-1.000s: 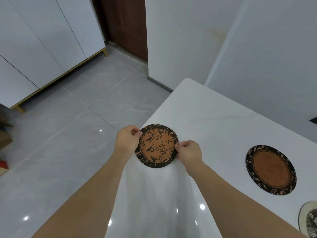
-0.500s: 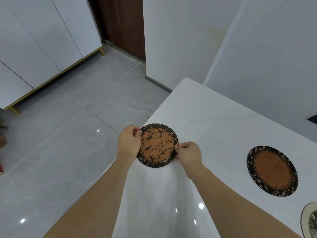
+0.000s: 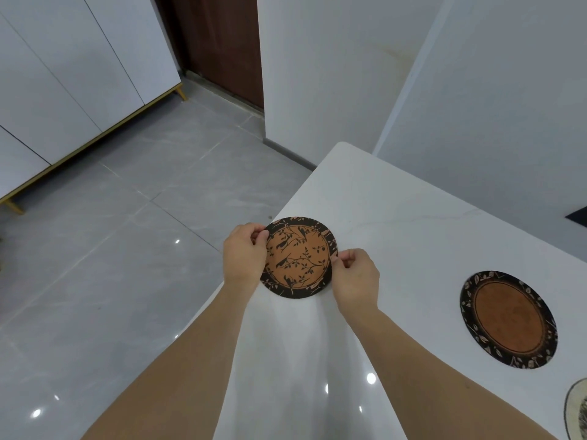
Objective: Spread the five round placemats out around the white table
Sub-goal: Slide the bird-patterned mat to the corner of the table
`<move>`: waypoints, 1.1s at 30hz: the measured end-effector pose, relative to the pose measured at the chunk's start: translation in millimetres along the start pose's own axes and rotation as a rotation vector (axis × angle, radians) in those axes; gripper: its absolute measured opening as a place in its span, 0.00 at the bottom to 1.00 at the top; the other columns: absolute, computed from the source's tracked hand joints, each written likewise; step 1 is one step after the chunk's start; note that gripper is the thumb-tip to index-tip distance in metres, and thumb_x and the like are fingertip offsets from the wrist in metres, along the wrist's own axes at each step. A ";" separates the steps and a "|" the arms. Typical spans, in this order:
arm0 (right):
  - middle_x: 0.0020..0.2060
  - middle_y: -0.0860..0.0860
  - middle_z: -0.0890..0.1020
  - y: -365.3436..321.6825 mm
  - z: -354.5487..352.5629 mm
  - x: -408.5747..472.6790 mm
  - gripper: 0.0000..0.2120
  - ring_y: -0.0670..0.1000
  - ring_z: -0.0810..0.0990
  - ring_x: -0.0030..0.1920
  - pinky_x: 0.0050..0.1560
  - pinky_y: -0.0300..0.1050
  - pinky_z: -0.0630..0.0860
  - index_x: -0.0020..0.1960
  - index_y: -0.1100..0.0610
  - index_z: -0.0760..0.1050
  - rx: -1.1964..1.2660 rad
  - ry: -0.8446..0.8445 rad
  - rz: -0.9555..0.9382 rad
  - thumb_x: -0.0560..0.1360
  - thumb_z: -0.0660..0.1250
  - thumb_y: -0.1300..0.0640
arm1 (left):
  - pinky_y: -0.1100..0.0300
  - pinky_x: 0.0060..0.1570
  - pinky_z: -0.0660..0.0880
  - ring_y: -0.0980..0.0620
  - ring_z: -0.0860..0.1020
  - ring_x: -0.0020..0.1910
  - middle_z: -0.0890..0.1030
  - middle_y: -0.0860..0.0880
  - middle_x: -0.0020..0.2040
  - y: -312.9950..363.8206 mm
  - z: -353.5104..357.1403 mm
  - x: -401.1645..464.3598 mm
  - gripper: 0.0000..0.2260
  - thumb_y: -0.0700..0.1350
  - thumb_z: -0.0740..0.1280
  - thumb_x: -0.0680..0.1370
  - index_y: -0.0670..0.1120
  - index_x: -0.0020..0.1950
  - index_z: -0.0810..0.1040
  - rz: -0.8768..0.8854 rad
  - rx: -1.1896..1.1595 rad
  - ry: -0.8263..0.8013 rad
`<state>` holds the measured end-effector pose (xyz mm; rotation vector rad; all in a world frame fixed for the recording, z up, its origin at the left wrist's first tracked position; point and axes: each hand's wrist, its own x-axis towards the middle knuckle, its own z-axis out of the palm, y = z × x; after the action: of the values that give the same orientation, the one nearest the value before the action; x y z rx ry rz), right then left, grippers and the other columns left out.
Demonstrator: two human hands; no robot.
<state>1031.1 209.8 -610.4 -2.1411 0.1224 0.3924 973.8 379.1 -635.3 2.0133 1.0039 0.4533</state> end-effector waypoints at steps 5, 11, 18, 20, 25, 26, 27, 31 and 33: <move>0.38 0.47 0.78 -1.5 1.9 12.9 0.02 0.47 0.77 0.39 0.35 0.39 0.71 0.45 0.53 0.72 -0.085 0.020 -0.082 0.77 0.62 0.57 | 0.65 0.43 0.74 0.54 0.77 0.44 0.79 0.50 0.47 8.5 11.3 14.1 0.07 0.44 0.65 0.79 0.45 0.52 0.81 0.001 -0.011 0.000; 0.38 0.44 0.78 21.5 2.3 20.2 0.02 0.44 0.77 0.38 0.36 0.37 0.71 0.46 0.48 0.70 -0.257 0.028 -0.305 0.76 0.61 0.54 | 0.60 0.46 0.73 0.51 0.76 0.45 0.76 0.50 0.46 -0.2 17.2 10.9 0.07 0.44 0.63 0.80 0.44 0.50 0.80 0.111 0.103 0.041; 0.35 0.44 0.77 32.5 7.4 20.6 0.01 0.44 0.75 0.33 0.34 0.40 0.74 0.46 0.49 0.71 -0.277 0.102 -0.418 0.75 0.61 0.52 | 0.65 0.42 0.69 0.54 0.74 0.43 0.74 0.52 0.43 -4.5 24.9 15.6 0.07 0.46 0.63 0.78 0.46 0.45 0.79 0.151 0.171 0.073; 0.36 0.45 0.76 32.3 7.3 21.9 0.01 0.47 0.74 0.35 0.38 0.41 0.71 0.45 0.51 0.71 -0.317 0.131 -0.458 0.74 0.63 0.55 | 0.66 0.41 0.67 0.54 0.73 0.42 0.74 0.52 0.42 -5.9 26.7 15.9 0.07 0.45 0.64 0.78 0.46 0.44 0.80 0.155 0.191 0.088; 0.40 0.49 0.75 33.2 8.6 25.7 0.02 0.51 0.71 0.43 0.48 0.41 0.58 0.43 0.54 0.72 -0.419 0.205 -0.454 0.73 0.65 0.59 | 0.70 0.40 0.65 0.55 0.72 0.43 0.73 0.53 0.44 -6.2 27.8 15.3 0.05 0.45 0.64 0.78 0.46 0.45 0.78 0.160 0.204 0.078; 0.41 0.49 0.74 33.2 9.5 26.2 0.02 0.52 0.70 0.43 0.48 0.41 0.58 0.43 0.55 0.71 -0.427 0.220 -0.452 0.72 0.64 0.58 | 0.71 0.39 0.65 0.56 0.72 0.43 0.73 0.53 0.44 -5.3 27.9 15.1 0.04 0.45 0.64 0.78 0.47 0.45 0.77 0.157 0.208 0.072; 0.41 0.50 0.74 33.3 10.6 26.3 0.02 0.52 0.69 0.43 0.49 0.42 0.59 0.43 0.55 0.71 -0.435 0.235 -0.451 0.72 0.63 0.58 | 0.71 0.39 0.65 0.55 0.72 0.43 0.72 0.54 0.44 -4.2 28.0 14.8 0.04 0.44 0.64 0.78 0.48 0.45 0.76 0.152 0.213 0.069; 0.44 0.50 0.72 33.4 14.8 28.5 0.02 0.52 0.67 0.46 0.52 0.43 0.59 0.43 0.55 0.69 -0.466 0.263 -0.440 0.71 0.61 0.57 | 0.68 0.37 0.64 0.54 0.71 0.42 0.72 0.54 0.43 -0.8 27.8 15.5 0.03 0.43 0.64 0.77 0.48 0.44 0.75 0.149 0.238 0.077; 0.45 0.52 0.72 32.1 16.4 28.8 0.03 0.53 0.67 0.47 0.54 0.45 0.60 0.44 0.55 0.69 -0.507 0.265 -0.438 0.71 0.60 0.57 | 0.69 0.37 0.64 0.53 0.71 0.42 0.72 0.53 0.43 1.2 28.0 15.5 0.03 0.43 0.64 0.77 0.47 0.44 0.75 0.146 0.240 0.077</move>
<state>1047.0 206.7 -653.6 -2.6242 -0.3268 -0.1373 1001.1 376.5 -651.7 2.3095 1.0009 0.5111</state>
